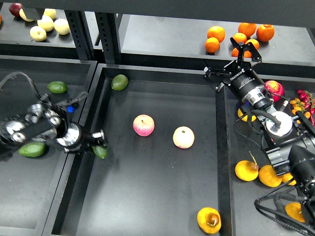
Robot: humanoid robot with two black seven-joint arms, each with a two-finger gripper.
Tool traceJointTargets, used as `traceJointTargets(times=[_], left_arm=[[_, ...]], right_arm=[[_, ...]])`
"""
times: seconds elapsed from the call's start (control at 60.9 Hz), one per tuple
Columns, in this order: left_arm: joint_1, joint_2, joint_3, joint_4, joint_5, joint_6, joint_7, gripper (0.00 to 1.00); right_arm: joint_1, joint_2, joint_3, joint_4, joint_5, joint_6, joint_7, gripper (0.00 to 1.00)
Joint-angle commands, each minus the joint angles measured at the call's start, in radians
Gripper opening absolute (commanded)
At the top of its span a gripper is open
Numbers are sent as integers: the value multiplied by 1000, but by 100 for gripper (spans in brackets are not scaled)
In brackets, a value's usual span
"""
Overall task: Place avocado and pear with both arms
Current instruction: 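Carry the avocado into the avocado bin and open the left gripper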
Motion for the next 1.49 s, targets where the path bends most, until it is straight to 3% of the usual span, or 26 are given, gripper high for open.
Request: traceJointTargets(times=[0.0,0.69,1.478], left_arm=[[-8,52,2,0,-10,0,0,44],[44,261,-3,21,-3,0,0,47],[175,253,-49,138,3,0,0,49]], right_arm=[[0,0,0,1,0,0,0,99],[0,0,-2,3,0,0,0,100],[0,0,-2,0,0,0,0,100]])
